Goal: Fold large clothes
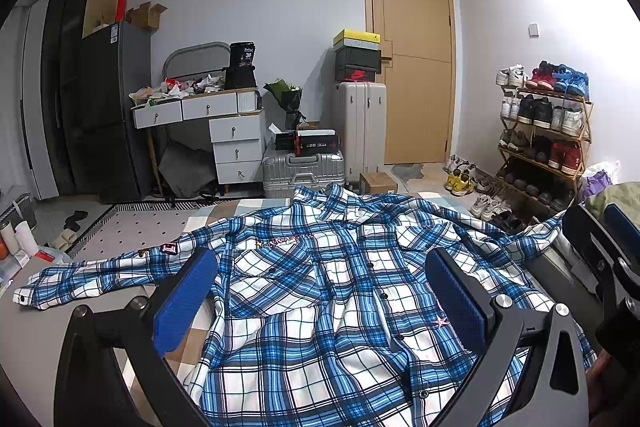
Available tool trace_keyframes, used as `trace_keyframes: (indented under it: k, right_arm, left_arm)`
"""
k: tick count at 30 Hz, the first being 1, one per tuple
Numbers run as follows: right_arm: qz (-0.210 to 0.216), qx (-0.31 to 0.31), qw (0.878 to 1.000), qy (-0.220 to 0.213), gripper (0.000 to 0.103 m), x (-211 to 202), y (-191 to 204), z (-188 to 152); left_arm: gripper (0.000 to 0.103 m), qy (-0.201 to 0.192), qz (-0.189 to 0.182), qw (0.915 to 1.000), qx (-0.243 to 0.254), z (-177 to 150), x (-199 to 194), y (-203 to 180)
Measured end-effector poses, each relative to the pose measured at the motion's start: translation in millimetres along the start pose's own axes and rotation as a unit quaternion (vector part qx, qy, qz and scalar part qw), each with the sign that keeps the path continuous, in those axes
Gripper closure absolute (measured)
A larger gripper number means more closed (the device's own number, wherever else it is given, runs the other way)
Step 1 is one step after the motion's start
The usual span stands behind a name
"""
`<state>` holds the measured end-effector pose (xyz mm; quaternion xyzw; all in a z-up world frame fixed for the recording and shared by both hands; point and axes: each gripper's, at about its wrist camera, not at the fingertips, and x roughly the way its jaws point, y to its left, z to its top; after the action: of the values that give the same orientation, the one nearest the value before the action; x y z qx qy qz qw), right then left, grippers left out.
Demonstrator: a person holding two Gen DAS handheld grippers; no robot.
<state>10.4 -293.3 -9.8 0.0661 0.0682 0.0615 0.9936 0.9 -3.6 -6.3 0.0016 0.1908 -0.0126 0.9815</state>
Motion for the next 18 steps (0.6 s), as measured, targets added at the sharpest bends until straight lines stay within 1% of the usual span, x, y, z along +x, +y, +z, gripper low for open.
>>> trace_keyframes:
  k: [6, 9, 12, 14, 16, 18]
  right_arm:
    - [-0.002, 0.0, 1.0, 0.009, 0.0, 2.8, 0.3, -0.7]
    - [0.007, 0.015, 1.0, 0.02, 0.0, 8.2, -4.8, 0.0]
    - [0.008, 0.04, 0.998, 0.051, 0.0, 22.5, -20.1, 8.2]
    - [0.014, 0.057, 0.994, 0.09, 0.0, 43.1, -42.5, 21.1]
    - [0.0, 0.066, 0.988, 0.138, 0.0, 71.8, -74.0, 42.4]
    - [-0.022, 0.074, 0.982, 0.172, 0.0, 95.3, -106.2, 61.2]
  left_arm:
    - [0.001, 0.007, -0.003, 1.0, -0.002, -0.6, 2.7, 1.5]
    - [0.001, 0.012, -0.005, 0.9999, 0.002, -1.7, 5.2, 2.5]
    - [0.001, 0.024, -0.006, 0.9997, 0.007, -4.9, 10.6, 5.5]
    - [0.001, 0.037, -0.01, 0.9992, 0.009, -7.1, 15.0, 7.9]
    - [0.001, 0.046, -0.013, 0.9988, 0.009, -8.0, 16.9, 8.3]
    - [0.001, 0.059, -0.017, 0.998, 0.009, -9.8, 20.8, 9.8]
